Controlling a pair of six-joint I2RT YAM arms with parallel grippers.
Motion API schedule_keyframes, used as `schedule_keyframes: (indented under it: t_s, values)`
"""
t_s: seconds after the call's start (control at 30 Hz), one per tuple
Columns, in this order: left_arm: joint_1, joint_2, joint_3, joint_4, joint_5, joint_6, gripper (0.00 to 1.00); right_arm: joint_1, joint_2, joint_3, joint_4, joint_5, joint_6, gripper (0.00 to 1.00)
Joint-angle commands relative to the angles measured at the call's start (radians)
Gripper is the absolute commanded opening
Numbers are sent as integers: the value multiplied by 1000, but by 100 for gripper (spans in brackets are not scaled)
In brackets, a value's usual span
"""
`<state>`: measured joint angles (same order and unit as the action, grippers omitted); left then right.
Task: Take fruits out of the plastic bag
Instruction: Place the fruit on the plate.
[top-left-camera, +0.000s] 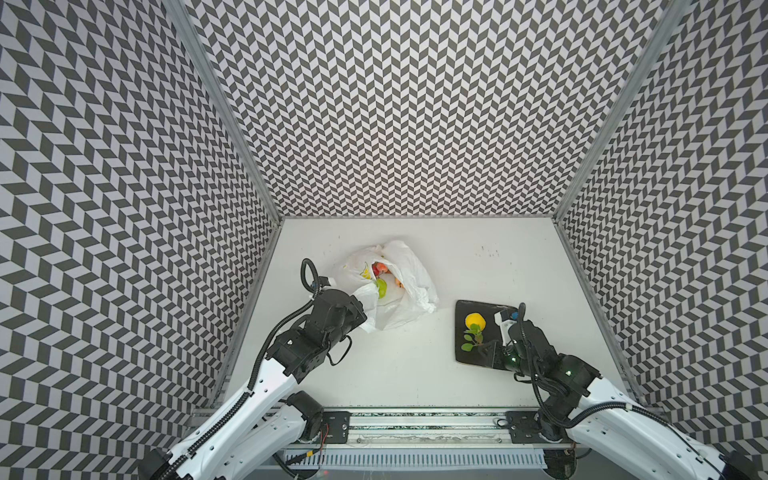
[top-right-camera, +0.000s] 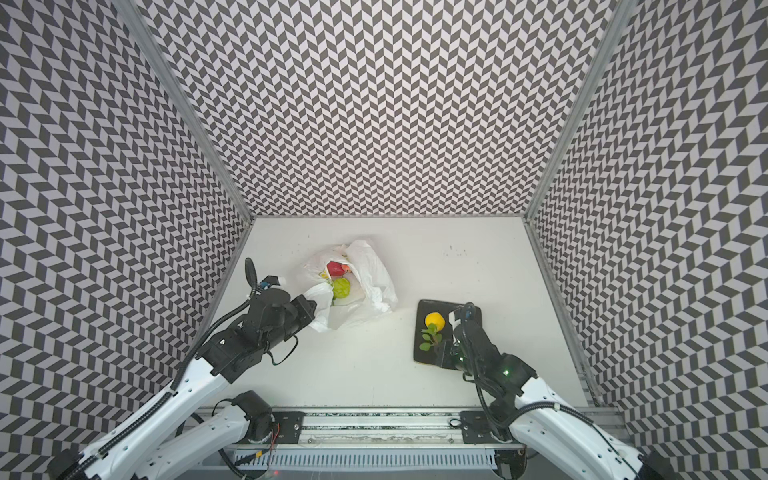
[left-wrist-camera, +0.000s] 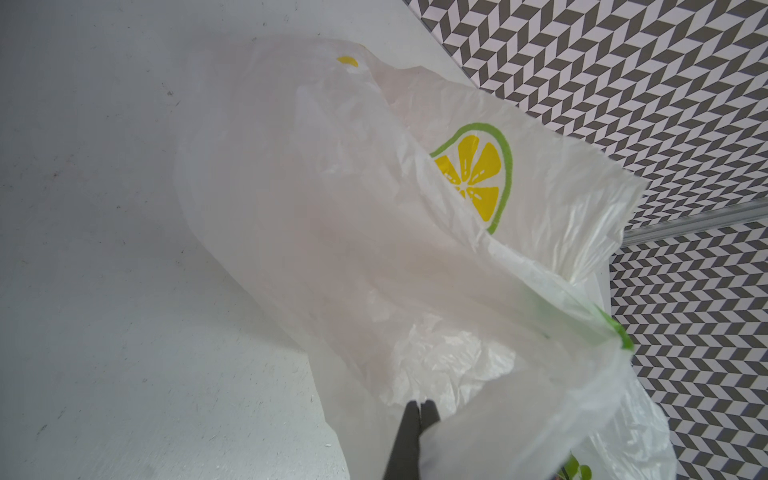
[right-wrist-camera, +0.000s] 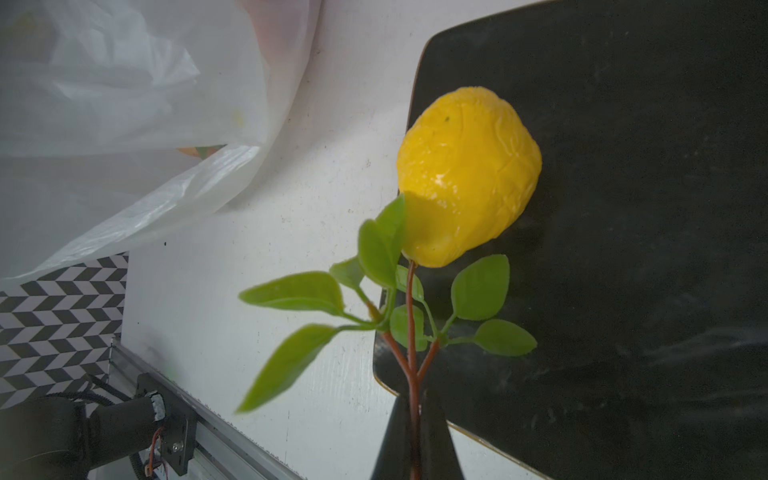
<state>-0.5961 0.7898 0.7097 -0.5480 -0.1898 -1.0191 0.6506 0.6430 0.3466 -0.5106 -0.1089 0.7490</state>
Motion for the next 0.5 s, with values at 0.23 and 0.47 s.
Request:
schedule_keyframes:
  t_s: [0.23,0.47]
  values:
    - [-4,-13,8,-20,-22,3,0,-28,2,-31,55,-24,27,31]
    - [-4,-17,8,-21,-25,1,0,-28,-19,23,-25,50,58,72]
